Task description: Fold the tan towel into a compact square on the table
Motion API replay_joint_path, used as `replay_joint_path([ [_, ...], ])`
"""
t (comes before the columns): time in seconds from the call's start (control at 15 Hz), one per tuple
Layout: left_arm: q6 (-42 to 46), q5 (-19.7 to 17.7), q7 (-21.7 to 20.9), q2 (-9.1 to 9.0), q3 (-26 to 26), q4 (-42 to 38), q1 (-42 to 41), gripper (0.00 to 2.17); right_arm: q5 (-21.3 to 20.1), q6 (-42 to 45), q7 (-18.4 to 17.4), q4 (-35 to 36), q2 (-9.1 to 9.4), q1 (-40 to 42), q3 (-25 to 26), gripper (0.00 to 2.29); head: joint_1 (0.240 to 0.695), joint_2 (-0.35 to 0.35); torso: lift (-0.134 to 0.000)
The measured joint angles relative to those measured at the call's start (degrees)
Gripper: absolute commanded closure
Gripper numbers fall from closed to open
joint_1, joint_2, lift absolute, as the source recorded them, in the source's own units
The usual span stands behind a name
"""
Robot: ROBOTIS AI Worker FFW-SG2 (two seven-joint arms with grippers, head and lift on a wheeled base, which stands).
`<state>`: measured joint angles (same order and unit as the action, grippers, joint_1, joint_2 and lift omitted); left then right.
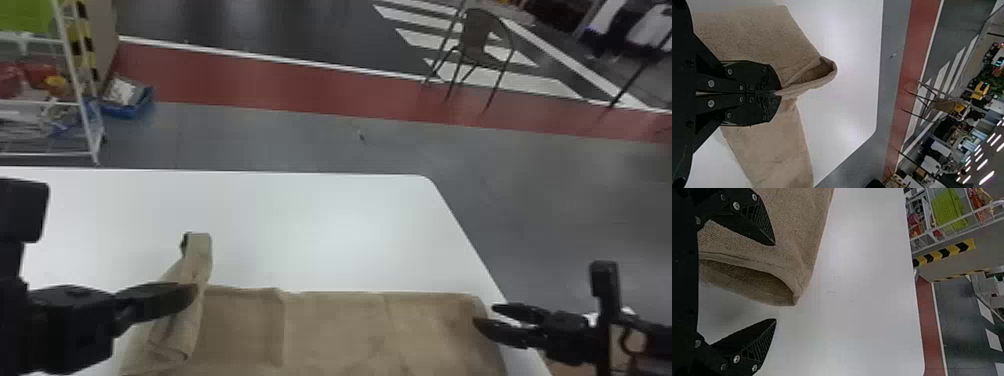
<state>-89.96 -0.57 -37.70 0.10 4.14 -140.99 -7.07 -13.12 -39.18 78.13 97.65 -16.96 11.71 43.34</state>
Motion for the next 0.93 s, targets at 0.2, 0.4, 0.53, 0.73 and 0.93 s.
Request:
replay_joint_path([
  [0.2, 0.0, -1.06, 4.23, -0.1, 3.42, 3.92, -0.61, 1.88, -0.01, 0.02, 0.0, -0.55, 0.04, -0.51, -0.91, 0.22, 0.695, -0.35, -0.123],
  [0.4, 0.0, -5.8, 9.46, -0.1, 4.22, 6.3, -1.02, 1.88, -0.23, -0.14, 0.0, -1.04, 0.33, -1.16, -2.01, 0.22, 0.695, -0.35, -0.123],
  [0.53, 0.0, -9.17, 12.43, -0.1, 4.27, 7.43, -0.95, 1.88, -0.67, -0.18, 0.0, -1.13, 0.75, -1.55, -2.58, 0.22, 0.695, -0.35, -0.123],
  [0.73, 0.0, -14.16, 17.9, -0.1, 4.16, 7.91, -0.46, 1.88, -1.06, -0.32, 0.0, -1.41, 0.96, -1.75, -3.21, 0.22, 0.695, -0.35, -0.123],
  [0.93, 0.0, -19.67, 22.59, -0.1, 5.16, 7.65, 0.49, 1.88, -1.6, -0.34, 0.0, -2.06, 1.03, -2.09, -4.16, 0.22, 0.695, -0.35, -0.123],
])
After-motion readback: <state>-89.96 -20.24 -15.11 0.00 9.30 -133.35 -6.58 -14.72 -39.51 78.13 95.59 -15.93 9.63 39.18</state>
